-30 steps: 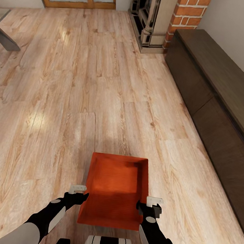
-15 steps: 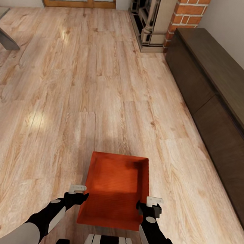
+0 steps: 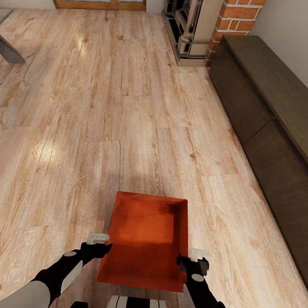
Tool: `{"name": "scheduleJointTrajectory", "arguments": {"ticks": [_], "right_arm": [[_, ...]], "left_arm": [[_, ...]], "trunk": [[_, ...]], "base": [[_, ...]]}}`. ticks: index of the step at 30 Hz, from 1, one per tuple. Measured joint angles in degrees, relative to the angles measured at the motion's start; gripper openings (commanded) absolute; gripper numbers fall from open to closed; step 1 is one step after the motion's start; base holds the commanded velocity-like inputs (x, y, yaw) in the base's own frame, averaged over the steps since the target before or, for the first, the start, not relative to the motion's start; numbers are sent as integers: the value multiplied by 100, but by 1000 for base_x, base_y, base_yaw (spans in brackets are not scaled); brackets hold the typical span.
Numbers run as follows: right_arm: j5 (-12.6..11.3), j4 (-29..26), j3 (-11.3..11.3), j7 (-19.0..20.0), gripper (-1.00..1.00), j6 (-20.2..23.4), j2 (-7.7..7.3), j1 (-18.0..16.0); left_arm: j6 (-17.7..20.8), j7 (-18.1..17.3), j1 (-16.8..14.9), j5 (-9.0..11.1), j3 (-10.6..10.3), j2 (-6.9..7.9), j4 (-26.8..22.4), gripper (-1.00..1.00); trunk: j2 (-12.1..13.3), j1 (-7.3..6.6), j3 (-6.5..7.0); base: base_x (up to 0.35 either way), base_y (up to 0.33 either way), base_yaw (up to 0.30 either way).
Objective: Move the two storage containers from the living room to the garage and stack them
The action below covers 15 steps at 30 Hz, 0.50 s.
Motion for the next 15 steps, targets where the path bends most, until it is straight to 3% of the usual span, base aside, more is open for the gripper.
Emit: {"name": "scheduleJointTrajectory", "arguments": {"ticks": [5,15], "right_arm": [[-14,4,-18,474,100,130,-168,-105],[-14,6,-27,604,100,310,-203,-145]], "left_arm": [[0,0,0,0,0,1,1,100],[0,1,0,0,0,-2,-3,100]], "trunk": [[0,0,0],[0,0,0]], "base": [[0,0,0],[0,0,0]]}}
